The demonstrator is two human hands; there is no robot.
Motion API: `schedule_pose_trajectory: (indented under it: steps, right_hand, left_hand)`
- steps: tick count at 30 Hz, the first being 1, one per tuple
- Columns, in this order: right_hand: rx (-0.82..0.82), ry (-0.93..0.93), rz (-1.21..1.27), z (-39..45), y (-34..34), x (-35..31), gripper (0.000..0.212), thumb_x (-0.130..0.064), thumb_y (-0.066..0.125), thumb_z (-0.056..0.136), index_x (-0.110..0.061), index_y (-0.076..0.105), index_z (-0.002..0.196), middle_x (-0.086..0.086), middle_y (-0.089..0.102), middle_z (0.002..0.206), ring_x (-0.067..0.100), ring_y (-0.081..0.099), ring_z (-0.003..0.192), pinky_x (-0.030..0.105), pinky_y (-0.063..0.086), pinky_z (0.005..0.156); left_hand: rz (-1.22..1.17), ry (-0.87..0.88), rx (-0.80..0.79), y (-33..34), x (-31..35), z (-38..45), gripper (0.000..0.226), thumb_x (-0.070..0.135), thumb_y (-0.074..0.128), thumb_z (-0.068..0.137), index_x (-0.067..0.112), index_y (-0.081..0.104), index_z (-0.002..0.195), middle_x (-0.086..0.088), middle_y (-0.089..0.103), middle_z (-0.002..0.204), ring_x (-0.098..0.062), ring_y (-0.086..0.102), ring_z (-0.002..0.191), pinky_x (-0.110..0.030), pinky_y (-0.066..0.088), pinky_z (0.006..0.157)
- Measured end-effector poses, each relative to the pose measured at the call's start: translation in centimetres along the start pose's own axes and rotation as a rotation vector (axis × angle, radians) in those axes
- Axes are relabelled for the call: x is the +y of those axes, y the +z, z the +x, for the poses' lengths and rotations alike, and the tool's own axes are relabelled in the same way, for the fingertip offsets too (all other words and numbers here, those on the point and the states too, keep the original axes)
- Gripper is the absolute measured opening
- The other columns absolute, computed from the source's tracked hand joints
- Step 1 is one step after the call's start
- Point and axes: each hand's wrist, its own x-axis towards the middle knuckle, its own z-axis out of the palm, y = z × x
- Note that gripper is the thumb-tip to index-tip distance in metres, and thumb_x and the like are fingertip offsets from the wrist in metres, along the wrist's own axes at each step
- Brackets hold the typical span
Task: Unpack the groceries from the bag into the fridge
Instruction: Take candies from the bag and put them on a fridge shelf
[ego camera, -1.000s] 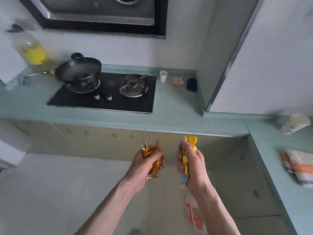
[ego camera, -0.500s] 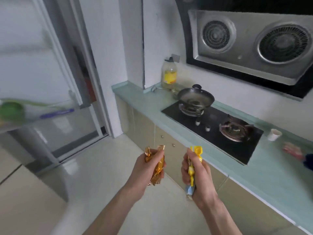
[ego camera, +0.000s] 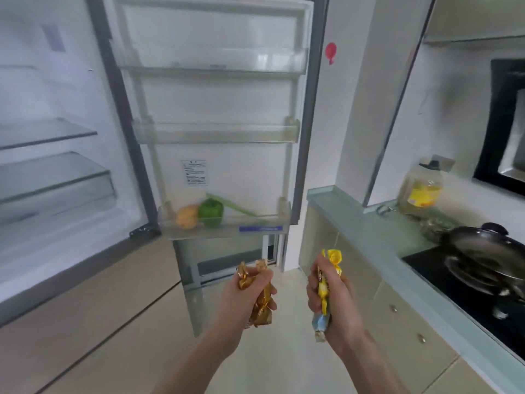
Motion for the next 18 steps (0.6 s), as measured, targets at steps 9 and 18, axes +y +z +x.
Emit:
schedule_pose_trajectory:
  steps: [9,18]
  right_hand:
    - [-0.157,0.033,0.009,5.7,13.4,1.7,0.030,-0.037,0.068,0.096,-0.013,0.057,0.082,0.003,0.049,0.064,0.012,0.035,0.041,0.022,0.027,0.037]
    - [-0.404,0.124,0.014,11.7,23.9,4.4,0.031,-0.040,0.068,0.092,-0.016,0.058,0.076,0.002,0.050,0.062,0.011,0.037,0.039,0.020,0.029,0.035]
  left_hand:
    - [-0.192,0.030,0.159,-11.8,3.8,4.3,0.024,0.028,0.070,0.097,0.006,0.067,0.102,-0.015,0.075,0.084,-0.027,0.071,0.066,-0.037,0.060,0.063]
    - [-0.280,0.117,0.362,-20.6,6.4,8.8,0.030,0.030,0.068,0.099,0.005,0.064,0.115,-0.010,0.074,0.083,-0.020,0.070,0.066,-0.030,0.060,0.061]
